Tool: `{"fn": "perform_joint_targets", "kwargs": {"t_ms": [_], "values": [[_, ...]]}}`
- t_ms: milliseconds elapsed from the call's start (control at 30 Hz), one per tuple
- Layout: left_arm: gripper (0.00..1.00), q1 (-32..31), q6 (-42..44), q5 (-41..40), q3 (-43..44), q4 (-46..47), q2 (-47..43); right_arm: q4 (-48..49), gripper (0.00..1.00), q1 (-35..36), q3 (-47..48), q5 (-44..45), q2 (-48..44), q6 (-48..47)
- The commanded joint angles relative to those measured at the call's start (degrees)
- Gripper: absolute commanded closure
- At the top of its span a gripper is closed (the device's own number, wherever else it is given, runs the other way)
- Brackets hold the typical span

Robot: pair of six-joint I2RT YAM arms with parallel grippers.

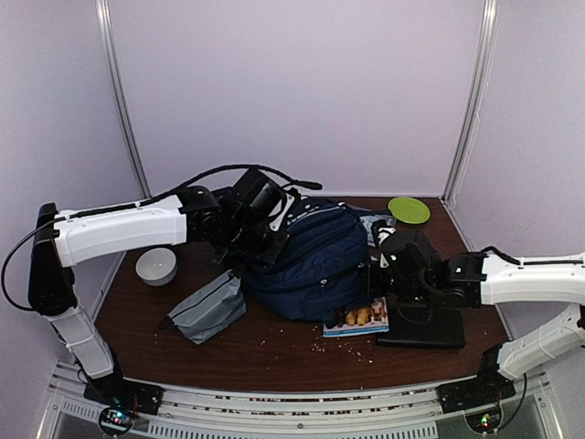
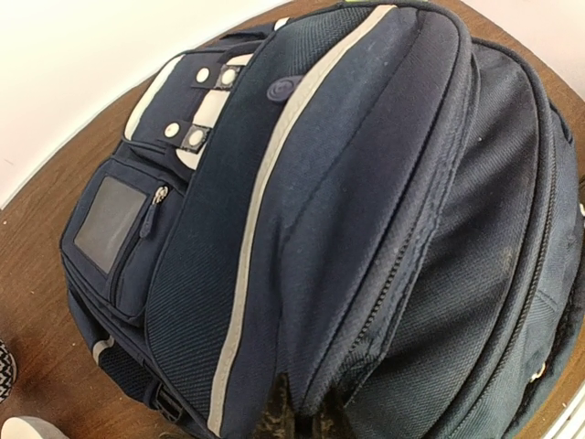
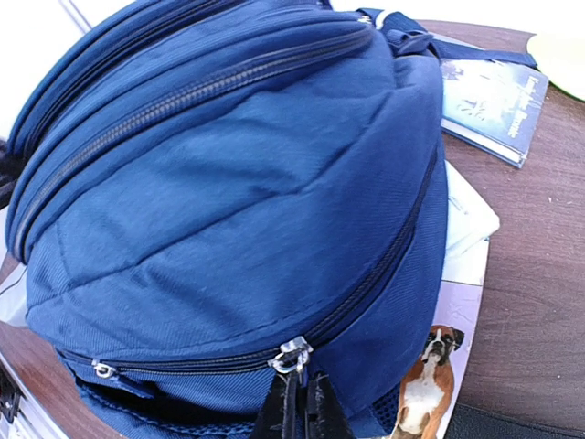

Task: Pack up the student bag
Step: Unzip the student bag at the center of the board.

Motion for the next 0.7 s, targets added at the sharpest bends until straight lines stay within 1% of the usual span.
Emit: {"fn": "perform_joint_targets", "kwargs": {"t_ms": [0,300,467,600,667], "values": [[1.00,0.79,0.85,-2.73,0.03,5.78,-3.47,-2.23,1.00,-2.51,-1.70,2.83,-1.75,1.11],[1.00,0.74,4.31,4.00,0.75,7.60,-2.19,0.77,1.00,-6.58,-4.93,-0.23,-2.70,2.06],[1.00,0.73,6.50,6.05,2.17,7.35,-0.12,3.92,1.00,-6.61,-5.44,-6.16,-3.96,-1.56],[1.00,0.75,7.34,5.69,3.55,7.06,1.47,6.05,1.00,-6.61,-5.29,-12.21,-4.53,-4.85],[1.00,0.74,7.62,5.09,3.60,6.97,1.79,5.29,1.00,-6.56,-4.49,-14.24,-4.54,-5.88]]}}
